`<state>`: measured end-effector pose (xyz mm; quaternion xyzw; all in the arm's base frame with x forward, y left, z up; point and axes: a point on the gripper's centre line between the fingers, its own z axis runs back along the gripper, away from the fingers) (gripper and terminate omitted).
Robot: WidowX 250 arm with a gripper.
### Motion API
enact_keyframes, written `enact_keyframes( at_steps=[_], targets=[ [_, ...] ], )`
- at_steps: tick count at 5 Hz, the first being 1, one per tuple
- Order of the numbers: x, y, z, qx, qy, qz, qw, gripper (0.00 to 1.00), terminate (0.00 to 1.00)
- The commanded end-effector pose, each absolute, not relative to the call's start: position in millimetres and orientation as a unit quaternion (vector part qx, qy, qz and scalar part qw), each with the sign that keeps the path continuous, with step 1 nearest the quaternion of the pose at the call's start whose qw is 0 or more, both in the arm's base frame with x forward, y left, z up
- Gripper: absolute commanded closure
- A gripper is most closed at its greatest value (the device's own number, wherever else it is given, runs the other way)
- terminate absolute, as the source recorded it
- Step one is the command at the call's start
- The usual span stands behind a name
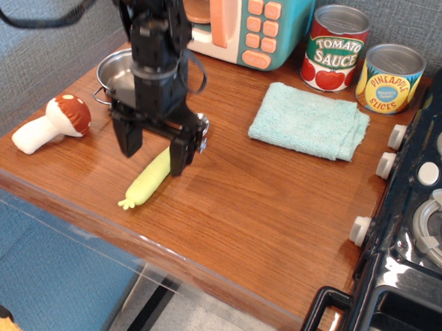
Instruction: Move the spoon to the bottom right corner of the table
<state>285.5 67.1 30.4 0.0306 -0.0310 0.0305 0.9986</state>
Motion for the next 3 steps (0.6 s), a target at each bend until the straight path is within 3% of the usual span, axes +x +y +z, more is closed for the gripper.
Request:
enact_keyframes(
  at_steps=[1, 2, 3],
  targets=[
    [281.1, 72.2, 19.5, 0.046, -0.032, 0.022, 0.998, 0.00, 0.00],
    [281.8, 71.8, 27.0, 0.040, -0.046, 0.027, 0.998, 1.00, 0.00],
    [281.8, 71.0, 32.0, 0.035, -0.053, 0.031, 0.998, 1.00, 0.00]
  ],
)
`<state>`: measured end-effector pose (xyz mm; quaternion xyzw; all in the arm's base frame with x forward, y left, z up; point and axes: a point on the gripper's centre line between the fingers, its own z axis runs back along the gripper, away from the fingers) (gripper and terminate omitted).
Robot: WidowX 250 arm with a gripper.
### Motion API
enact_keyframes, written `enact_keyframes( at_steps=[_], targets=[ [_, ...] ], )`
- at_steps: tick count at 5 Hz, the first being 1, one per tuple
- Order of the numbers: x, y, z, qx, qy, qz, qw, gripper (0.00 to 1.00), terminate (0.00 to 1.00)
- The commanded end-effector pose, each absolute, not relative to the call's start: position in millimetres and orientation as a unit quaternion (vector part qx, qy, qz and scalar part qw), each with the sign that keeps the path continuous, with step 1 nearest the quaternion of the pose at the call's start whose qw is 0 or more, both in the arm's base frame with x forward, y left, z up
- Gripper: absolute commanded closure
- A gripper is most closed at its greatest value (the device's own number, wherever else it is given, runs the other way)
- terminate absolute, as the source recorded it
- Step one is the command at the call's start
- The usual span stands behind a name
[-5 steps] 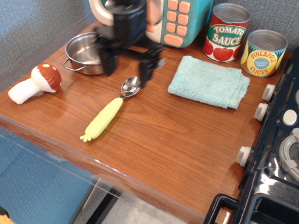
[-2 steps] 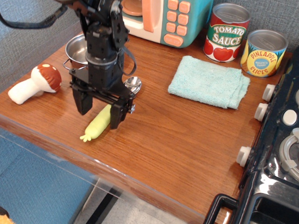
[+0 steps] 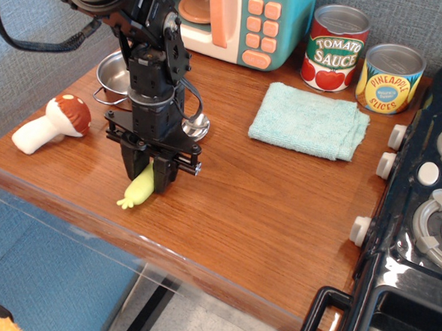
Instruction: Move the spoon to the bottom right corner of the table
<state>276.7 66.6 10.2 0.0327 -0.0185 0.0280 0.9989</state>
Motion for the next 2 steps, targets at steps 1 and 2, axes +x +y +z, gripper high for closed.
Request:
enact_keyframes(
  at_steps=[1, 2],
  targets=[
    [279.4, 52.2, 60.9, 0.011, -0.071, 0.025, 0.997, 1.00, 0.00],
    [275.0, 5.5, 78.3, -0.022, -0.067, 0.001, 0.998, 1.00, 0.00]
  ],
)
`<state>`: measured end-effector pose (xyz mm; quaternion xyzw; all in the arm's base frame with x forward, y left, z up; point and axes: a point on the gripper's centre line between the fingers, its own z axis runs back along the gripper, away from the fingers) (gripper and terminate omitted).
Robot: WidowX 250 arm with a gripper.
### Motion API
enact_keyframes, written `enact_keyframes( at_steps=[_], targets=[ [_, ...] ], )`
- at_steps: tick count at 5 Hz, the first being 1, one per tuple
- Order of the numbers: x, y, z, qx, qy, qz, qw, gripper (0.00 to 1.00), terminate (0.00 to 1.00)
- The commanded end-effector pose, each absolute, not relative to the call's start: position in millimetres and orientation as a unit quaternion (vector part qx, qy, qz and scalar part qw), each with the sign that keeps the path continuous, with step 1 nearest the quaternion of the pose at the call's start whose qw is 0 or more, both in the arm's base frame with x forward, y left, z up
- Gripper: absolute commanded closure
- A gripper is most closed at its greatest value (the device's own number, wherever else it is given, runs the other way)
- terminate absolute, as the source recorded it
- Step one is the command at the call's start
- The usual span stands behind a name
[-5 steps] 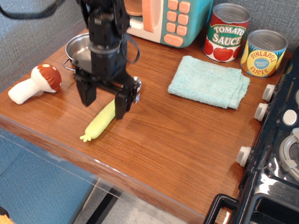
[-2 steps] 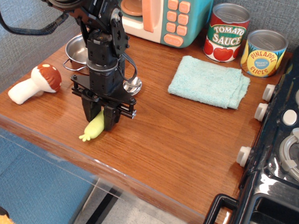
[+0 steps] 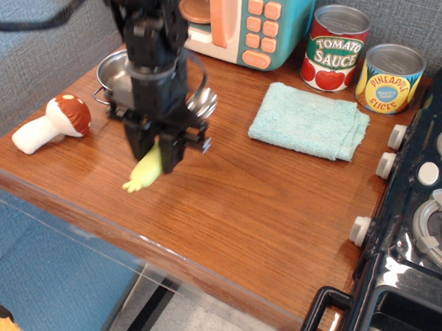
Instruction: Move the spoon to the bottom right corner of the table
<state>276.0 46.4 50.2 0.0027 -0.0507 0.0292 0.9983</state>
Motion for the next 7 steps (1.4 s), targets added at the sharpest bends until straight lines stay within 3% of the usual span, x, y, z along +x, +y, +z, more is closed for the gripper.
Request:
enact_keyframes(
  at_steps=[1, 2, 3, 5, 6, 7],
  targets=[
    [270.7, -34.9, 66.9, -0.030, -0.055, -0.005, 0.998, 1.00, 0.00],
    [264.4, -68.9, 42.5, -0.018, -0.034, -0.010, 0.999, 1.00, 0.00],
    [267.6, -79.4, 21.9, -0.007, -0.016, 0.009, 1.000, 1.00, 0.00],
    [277.1, -73.8, 7.3, 0.005, -0.006, 0.020, 1.000, 1.00, 0.00],
    [272.2, -76.7, 28.3, -0.004, -0.033, 0.005, 0.999, 0.00, 0.00],
    [273.2, -77.8, 62.9, -0.025, -0.078, -0.005, 0.997, 0.00, 0.00]
  ],
)
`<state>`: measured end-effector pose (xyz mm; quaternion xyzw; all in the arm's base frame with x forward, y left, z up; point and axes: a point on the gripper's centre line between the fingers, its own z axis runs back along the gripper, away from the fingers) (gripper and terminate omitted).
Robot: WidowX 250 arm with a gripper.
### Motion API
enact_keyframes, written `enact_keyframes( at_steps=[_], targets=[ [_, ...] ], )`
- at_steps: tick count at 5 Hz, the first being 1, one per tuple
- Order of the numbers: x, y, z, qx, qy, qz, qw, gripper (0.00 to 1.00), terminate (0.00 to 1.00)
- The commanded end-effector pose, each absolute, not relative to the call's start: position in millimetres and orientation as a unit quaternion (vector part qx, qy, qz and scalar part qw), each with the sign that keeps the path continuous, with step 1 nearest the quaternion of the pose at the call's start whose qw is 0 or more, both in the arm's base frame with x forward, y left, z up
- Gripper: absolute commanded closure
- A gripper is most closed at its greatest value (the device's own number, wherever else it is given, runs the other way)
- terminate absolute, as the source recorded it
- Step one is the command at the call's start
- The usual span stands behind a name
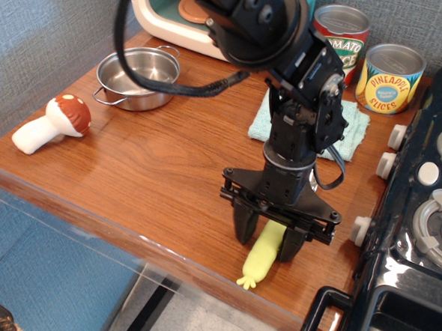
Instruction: Move the spoon to the bottom right corner of the table
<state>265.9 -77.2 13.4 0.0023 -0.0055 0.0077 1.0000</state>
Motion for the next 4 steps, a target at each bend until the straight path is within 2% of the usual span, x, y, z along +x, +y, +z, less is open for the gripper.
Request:
enact_keyframes(
  at_steps=[1, 2, 3, 4],
  targets=[
    [274.8, -78.4, 92.4, -0.038, -0.108, 0.002, 0.993, 0.00, 0.00],
    [281.2, -71.0, 98.1, -0.038, -0.084, -0.006, 0.996, 0.00, 0.00],
    [281.2, -71.0, 98.1, -0.038, -0.084, -0.006, 0.996, 0.00, 0.00],
    [281.2, -71.0, 98.1, -0.038, -0.084, -0.006, 0.996, 0.00, 1.00]
  ],
)
